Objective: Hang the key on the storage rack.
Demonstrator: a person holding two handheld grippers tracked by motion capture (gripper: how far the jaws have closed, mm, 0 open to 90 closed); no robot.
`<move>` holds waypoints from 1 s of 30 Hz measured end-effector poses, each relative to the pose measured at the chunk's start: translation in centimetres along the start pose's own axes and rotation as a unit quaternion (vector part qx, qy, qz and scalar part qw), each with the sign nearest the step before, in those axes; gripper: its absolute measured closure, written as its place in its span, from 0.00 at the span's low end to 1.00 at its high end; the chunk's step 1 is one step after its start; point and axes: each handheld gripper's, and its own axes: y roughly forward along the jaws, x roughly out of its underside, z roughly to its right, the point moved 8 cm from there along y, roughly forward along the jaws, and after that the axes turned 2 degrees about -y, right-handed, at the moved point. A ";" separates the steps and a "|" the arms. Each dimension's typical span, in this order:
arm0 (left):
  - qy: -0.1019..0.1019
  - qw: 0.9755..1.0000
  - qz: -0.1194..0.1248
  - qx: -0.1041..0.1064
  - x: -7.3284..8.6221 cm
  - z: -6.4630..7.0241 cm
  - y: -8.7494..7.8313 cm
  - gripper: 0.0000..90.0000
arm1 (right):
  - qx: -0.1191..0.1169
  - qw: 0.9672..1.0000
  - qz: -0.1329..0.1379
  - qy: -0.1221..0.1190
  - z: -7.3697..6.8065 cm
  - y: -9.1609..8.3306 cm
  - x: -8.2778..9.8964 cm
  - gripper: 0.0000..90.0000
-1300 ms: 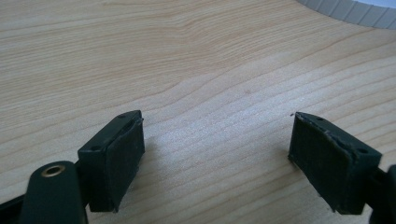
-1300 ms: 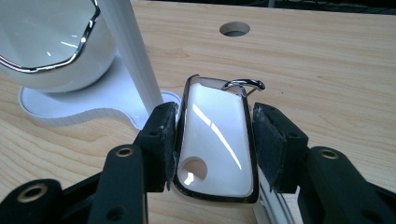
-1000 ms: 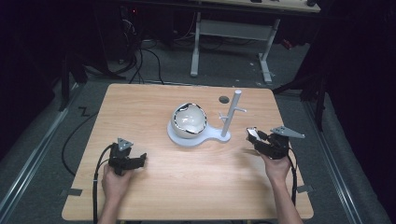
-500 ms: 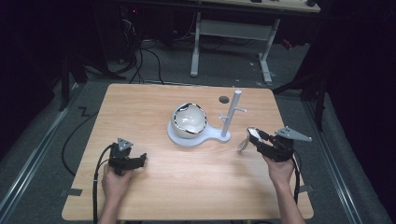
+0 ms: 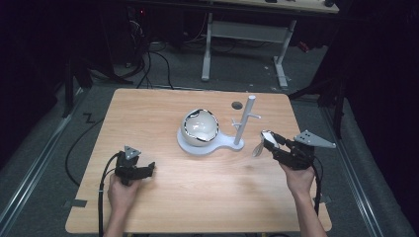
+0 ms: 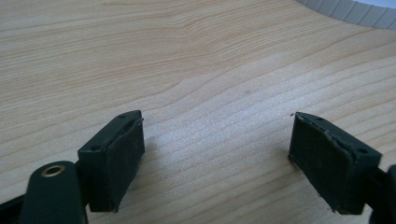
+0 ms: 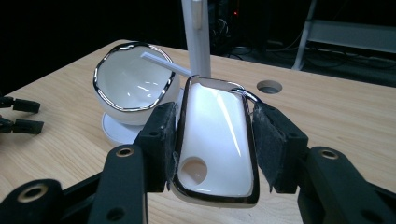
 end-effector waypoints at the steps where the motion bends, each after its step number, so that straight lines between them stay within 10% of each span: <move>1: -0.001 1.000 0.001 0.000 0.0 0.0 0.0 0.21 | -0.002 1.000 0.001 -0.005 -0.2 0.0 -0.3 0.57; 30: 0.000 1.000 0.000 0.000 0.0 0.0 0.0 0.21 | -0.031 0.999 0.026 -0.018 -1.4 -1.5 -4.1 0.57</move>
